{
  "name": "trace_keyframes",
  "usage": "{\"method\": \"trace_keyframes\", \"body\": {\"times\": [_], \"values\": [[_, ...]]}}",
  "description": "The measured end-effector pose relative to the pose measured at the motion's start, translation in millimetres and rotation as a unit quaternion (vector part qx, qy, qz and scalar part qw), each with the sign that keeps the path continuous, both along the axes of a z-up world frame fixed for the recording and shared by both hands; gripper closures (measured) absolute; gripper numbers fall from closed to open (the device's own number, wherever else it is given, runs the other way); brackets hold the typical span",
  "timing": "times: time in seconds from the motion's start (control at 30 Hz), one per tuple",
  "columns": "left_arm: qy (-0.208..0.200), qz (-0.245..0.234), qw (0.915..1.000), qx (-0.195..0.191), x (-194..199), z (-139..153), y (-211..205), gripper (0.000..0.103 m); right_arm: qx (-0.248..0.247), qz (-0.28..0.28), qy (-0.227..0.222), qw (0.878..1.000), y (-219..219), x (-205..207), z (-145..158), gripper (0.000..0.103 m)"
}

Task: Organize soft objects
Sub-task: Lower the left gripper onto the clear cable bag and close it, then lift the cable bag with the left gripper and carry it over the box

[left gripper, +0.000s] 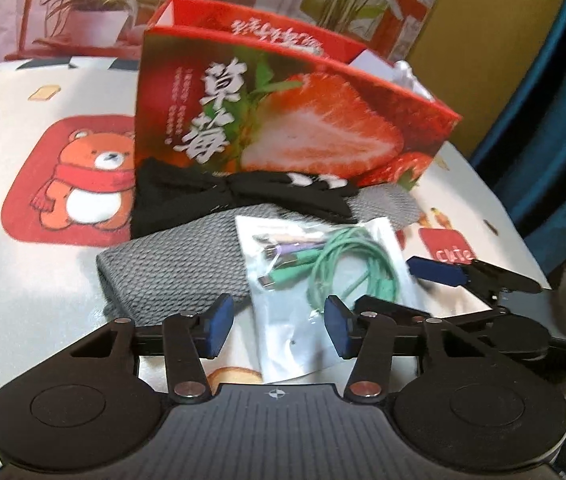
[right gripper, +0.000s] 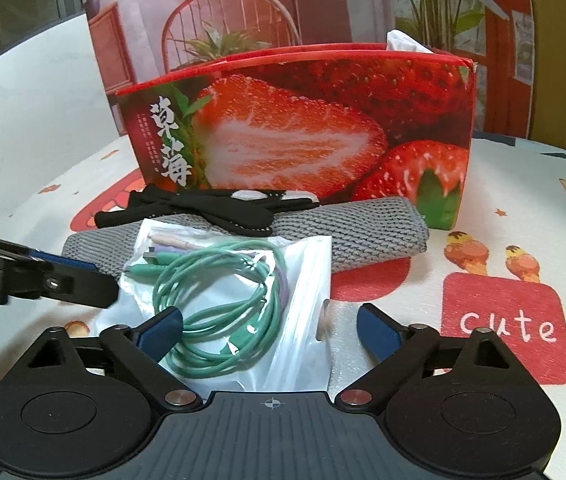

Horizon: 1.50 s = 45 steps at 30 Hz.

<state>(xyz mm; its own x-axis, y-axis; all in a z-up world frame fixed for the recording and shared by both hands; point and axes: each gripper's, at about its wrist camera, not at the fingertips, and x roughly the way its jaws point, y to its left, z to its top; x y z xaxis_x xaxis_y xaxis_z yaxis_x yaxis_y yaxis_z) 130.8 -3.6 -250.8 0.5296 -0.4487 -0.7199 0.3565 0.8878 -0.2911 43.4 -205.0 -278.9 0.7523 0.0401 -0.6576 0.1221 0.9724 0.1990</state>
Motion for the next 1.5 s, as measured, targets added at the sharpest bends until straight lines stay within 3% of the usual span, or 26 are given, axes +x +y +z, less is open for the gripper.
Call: {"method": "trace_keyframes", "body": {"times": [0.23, 0.4, 0.63, 0.9, 1.0, 1.07, 1.17, 1.5], "values": [[0.024, 0.009, 0.9996, -0.015, 16, -11, 2, 0.057, 0.009, 0.010, -0.006, 1.000, -2, 0, 0, 0.018], [0.038, -0.012, 0.9987, -0.031, 18, -14, -6, 0.057, 0.015, 0.013, -0.009, 1.000, -2, -1, 0, 0.019], [0.040, -0.017, 0.9983, -0.039, 19, -15, -12, 0.057, 0.018, 0.026, -0.014, 0.999, 0, -1, 0, 0.027], [0.043, -0.014, 0.9983, -0.038, 28, -15, -14, 0.065, 0.029, 0.038, -0.016, 0.999, -1, -2, 0, 0.034], [0.043, -0.023, 0.9980, -0.039, 24, -14, -14, 0.067, 0.034, 0.030, -0.016, 0.999, -2, -4, 0, 0.044], [0.041, -0.025, 0.9981, -0.038, 21, -15, -14, 0.068, 0.042, 0.027, -0.016, 0.999, -3, -5, 0, 0.056], [0.034, -0.028, 0.9984, -0.036, 16, -16, -10, 0.068, 0.052, 0.026, -0.015, 0.998, -3, -7, 0, 0.061], [0.017, -0.028, 0.9987, -0.038, 12, -18, -5, 0.071, 0.033, 0.026, -0.003, 0.999, 1, 4, 1, 0.059]]}}
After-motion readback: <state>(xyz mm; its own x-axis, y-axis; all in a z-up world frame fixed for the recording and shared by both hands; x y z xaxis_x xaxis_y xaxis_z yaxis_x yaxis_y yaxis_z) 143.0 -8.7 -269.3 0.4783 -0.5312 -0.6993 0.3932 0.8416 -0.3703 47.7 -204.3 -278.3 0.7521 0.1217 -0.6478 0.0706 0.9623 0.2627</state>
